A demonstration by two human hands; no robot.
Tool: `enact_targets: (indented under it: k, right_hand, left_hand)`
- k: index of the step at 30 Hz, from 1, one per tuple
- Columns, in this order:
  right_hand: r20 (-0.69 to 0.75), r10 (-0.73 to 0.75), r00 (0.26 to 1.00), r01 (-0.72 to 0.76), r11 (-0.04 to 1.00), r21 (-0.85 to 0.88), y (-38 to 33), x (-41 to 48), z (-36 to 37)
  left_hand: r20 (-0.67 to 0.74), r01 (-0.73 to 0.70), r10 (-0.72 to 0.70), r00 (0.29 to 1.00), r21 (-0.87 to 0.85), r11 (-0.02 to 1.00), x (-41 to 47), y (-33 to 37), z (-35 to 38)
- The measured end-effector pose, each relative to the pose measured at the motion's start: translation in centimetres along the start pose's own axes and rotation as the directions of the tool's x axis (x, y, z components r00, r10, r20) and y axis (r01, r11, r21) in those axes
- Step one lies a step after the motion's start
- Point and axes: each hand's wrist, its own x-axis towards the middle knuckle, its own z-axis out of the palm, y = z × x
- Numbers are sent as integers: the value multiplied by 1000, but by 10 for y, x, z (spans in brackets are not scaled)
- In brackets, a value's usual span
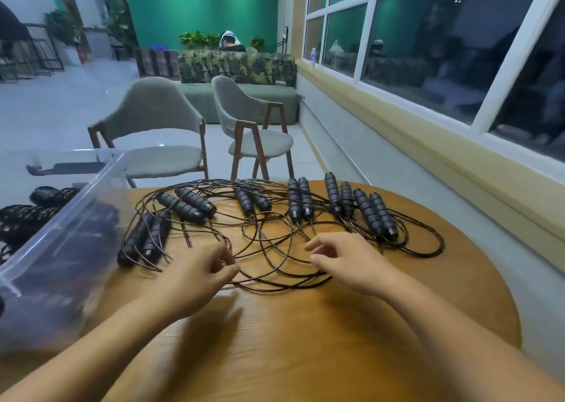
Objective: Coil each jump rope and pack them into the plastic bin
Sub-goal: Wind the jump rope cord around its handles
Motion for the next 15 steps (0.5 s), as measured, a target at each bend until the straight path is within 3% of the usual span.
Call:
enact_targets:
  k: [4,8,15]
  right_hand:
    - [-203,66,977,-66,998,5,29,18,-14]
    - [-425,154,892,-180,983,-23,69,42,-25]
    - [-543,346,765,-465,880,-95,128,65,-26]
  left_hand:
    - [6,-41,41,999,74,996,-1,2,14]
    - [7,-55,55,998,71,996,1,5,20]
    - [23,-81,79,997,100,992,-2,9,22]
